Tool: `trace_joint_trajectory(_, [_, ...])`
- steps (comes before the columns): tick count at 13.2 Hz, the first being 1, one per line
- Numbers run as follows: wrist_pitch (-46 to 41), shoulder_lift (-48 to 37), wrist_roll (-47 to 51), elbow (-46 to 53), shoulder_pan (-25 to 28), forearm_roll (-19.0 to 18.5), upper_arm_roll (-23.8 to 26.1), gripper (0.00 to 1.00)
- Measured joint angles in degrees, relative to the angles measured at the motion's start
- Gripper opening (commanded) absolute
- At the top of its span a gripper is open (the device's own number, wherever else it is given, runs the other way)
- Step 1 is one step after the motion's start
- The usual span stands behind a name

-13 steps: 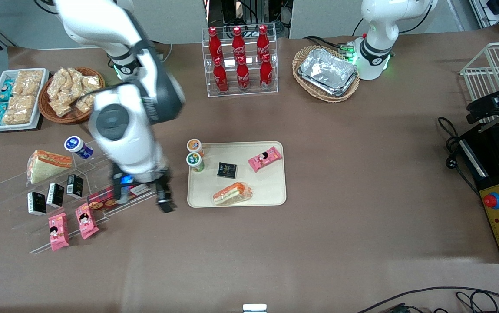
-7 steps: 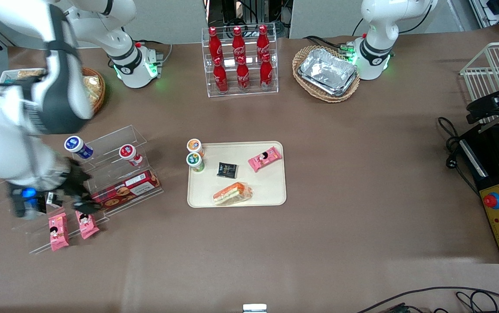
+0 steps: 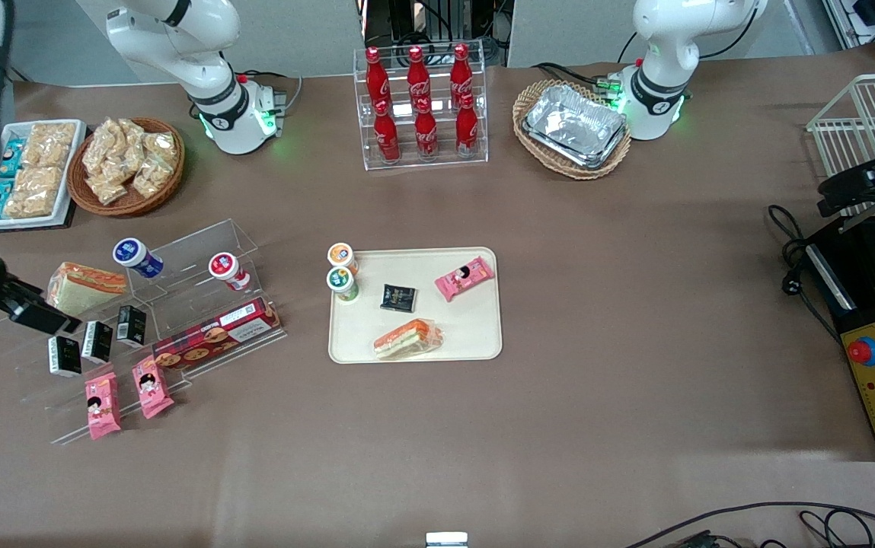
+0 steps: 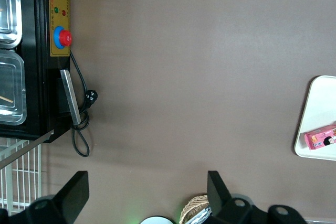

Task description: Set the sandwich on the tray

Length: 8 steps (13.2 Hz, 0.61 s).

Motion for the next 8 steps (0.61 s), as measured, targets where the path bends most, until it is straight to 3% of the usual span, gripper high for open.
trace_joint_trajectory(2, [-1.1,-0.9,-5.6,-0.1,-4.3,-2.5,3.3,1.0])
trace_joint_trajectory(8, [-2.3,-2.3,-12.0,-0.2,-4.7,-3.8,4.2,1.0])
